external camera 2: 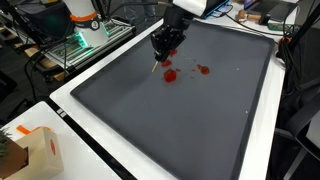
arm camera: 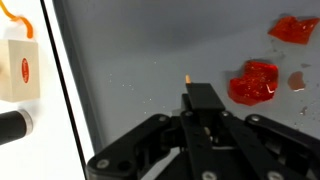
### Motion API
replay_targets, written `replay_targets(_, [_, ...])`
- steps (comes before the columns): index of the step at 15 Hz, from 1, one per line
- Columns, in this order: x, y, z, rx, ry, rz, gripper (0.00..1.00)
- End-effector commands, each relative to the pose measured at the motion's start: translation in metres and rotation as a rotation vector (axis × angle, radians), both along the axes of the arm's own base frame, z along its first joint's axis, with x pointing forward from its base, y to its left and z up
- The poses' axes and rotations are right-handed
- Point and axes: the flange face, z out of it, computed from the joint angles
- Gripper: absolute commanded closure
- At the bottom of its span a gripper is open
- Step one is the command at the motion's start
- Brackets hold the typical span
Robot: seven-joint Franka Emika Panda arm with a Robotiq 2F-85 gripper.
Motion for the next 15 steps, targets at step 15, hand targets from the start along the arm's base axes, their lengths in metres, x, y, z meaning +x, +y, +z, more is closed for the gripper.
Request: replay_targets(15, [0.036, 0.027, -0.05, -0.211, 0.027, 0.09, 0.97])
